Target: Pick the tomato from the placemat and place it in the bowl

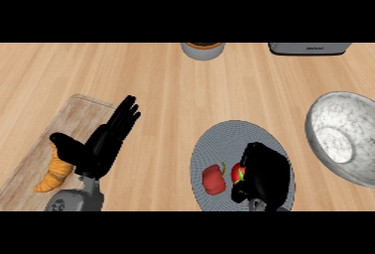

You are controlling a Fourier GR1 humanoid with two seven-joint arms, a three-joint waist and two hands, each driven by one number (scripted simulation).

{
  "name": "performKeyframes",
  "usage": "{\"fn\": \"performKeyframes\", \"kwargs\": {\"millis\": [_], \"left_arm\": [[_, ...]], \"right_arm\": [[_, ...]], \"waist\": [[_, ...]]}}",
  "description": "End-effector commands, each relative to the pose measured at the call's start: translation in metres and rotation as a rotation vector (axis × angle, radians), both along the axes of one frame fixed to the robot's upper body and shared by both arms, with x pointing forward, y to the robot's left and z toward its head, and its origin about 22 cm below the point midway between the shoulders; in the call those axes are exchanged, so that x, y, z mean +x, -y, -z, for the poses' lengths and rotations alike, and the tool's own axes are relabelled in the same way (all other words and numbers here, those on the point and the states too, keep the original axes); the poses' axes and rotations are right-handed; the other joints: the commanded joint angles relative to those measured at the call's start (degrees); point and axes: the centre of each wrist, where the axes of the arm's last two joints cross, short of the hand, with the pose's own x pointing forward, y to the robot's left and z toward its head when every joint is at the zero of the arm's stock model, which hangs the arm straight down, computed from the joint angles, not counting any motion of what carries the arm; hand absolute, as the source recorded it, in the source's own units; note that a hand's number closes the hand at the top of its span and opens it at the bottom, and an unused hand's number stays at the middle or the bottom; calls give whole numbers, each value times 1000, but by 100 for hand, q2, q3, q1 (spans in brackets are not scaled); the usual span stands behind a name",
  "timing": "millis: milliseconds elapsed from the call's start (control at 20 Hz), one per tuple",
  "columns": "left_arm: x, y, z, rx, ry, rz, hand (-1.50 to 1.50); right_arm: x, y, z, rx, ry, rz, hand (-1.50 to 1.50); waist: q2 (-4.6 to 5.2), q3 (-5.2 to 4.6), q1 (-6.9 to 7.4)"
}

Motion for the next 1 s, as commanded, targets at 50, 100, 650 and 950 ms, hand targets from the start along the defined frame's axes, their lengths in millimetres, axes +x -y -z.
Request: {"fn": "performKeyframes", "kwargs": {"millis": [50, 100, 650, 950], "left_arm": [[-4, 1, 5, 4, 8, 5, 0], [3, -2, 3, 10, 4, -9, 0], [4, -5, -2, -1, 20, 9, 0], [7, 16, 4, -2, 17, 9, 0]], "right_arm": [[-21, -18, -45, -3, 121, 95, 150], [-30, -15, -66, -28, 163, 101, 150], [-34, -3, -137, -116, 383, 186, 150], [-17, 24, -160, -98, 426, 203, 150]], "waist": [[3, 5, 16], [-9, 1, -24], [1, -3, 32], [23, 2, 23]]}}
